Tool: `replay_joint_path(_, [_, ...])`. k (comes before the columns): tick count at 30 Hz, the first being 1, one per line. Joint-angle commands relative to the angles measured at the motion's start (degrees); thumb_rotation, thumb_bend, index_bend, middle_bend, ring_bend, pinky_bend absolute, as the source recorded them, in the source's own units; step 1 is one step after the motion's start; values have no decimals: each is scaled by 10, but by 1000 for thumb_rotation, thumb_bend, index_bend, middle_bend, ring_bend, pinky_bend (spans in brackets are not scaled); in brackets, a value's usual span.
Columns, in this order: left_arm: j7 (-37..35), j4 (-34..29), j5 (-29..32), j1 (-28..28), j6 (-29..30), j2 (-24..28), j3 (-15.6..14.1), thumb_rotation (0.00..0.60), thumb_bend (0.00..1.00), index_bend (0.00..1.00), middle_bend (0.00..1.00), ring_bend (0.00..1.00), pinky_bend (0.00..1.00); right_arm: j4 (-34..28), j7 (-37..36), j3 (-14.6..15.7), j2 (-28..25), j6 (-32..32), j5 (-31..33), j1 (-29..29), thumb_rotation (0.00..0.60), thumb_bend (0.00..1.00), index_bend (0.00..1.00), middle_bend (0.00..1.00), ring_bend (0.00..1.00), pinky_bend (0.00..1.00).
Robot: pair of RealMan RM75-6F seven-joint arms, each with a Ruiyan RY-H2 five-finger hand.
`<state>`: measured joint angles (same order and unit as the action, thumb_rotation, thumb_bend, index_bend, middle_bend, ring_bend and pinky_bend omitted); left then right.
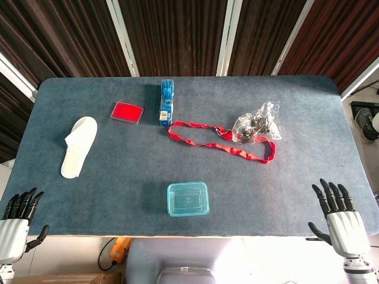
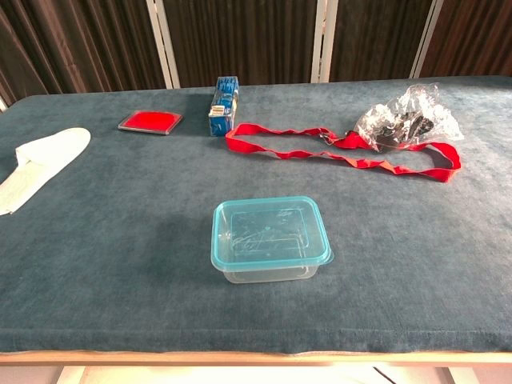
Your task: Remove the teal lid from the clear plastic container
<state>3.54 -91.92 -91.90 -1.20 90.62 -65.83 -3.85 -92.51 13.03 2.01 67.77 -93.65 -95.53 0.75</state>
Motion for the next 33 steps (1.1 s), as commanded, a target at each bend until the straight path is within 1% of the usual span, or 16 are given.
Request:
replay_joint_path(1, [-45, 3, -32, -18, -25, 0, -13, 600, 319, 0, 0, 0, 0, -2, -1, 1, 0, 2, -2, 0, 600, 301, 0, 0, 0, 0])
replay_joint_path(3, [-83, 11, -65, -40, -47, -8, -21, 600, 311, 0, 0, 0, 0, -2, 3, 2, 0, 3, -6, 1, 600, 301, 0, 0, 0, 0])
replay_joint_path(5, [-128, 9, -100, -78, -90, -18, -30, 600, 299, 0, 0, 0, 0, -2, 2, 4, 0, 3, -12, 1, 600, 301, 0, 0, 0, 0])
replay_joint_path(6, [-148, 1, -115, -102, -122, -23, -34, 600, 293, 0, 0, 0, 0, -2, 2, 5, 0, 4, -14, 1, 600, 301, 0, 0, 0, 0])
replay_joint_path(7, [-159, -9, -119, -120, -145, -28, -33, 600, 290, 0, 0, 0, 0, -2, 1, 6, 0, 5, -16, 1, 600, 301, 0, 0, 0, 0])
replay_joint_path(9, [-162, -29, -117, -151, -189, -42, -24, 600, 287, 0, 0, 0, 0, -3, -3, 8, -3, 9, -19, 0, 600, 301, 0, 0, 0, 0])
replay_joint_path(11, [-154, -55, -99, -182, -238, -61, -9, 600, 289, 0, 0, 0, 0, -3, -6, 8, -5, 9, -22, -1, 600, 301, 0, 0, 0, 0])
replay_joint_path(14, [-147, -85, -65, -215, -287, -93, 15, 600, 291, 0, 0, 0, 0, -2, -16, 9, -9, 10, -26, 0, 600, 301, 0, 0, 0, 0])
replay_joint_path(16, [-134, -97, -42, -230, -306, -117, 31, 600, 291, 0, 0, 0, 0, -2, -24, 8, -13, 9, -24, 0, 600, 301, 0, 0, 0, 0])
replay_joint_path(19, [-115, -113, -4, -246, -333, -150, 46, 600, 287, 0, 0, 0, 0, -3, -36, 6, -17, 13, -20, -1, 600, 301, 0, 0, 0, 0])
replay_joint_path(22, [-73, -118, 34, -262, -359, -182, 60, 600, 276, 0, 0, 0, 0, -4, -41, 3, -19, 18, -16, -4, 600, 301, 0, 0, 0, 0])
replay_joint_path(24, [-39, -109, 54, -270, -365, -207, 68, 600, 272, 0, 0, 0, 0, -4, -42, -1, -19, 21, -14, -7, 600, 301, 0, 0, 0, 0])
replay_joint_path(28, [25, -68, 93, -287, -368, -270, 87, 600, 272, 0, 0, 0, 0, -4, -42, -10, -17, 27, -2, -10, 600, 301, 0, 0, 0, 0])
replay_joint_path(33, [81, -24, 126, -308, -377, -316, 99, 600, 272, 0, 0, 0, 0, -8, -50, -12, -23, 39, 8, -15, 600, 301, 0, 0, 0, 0])
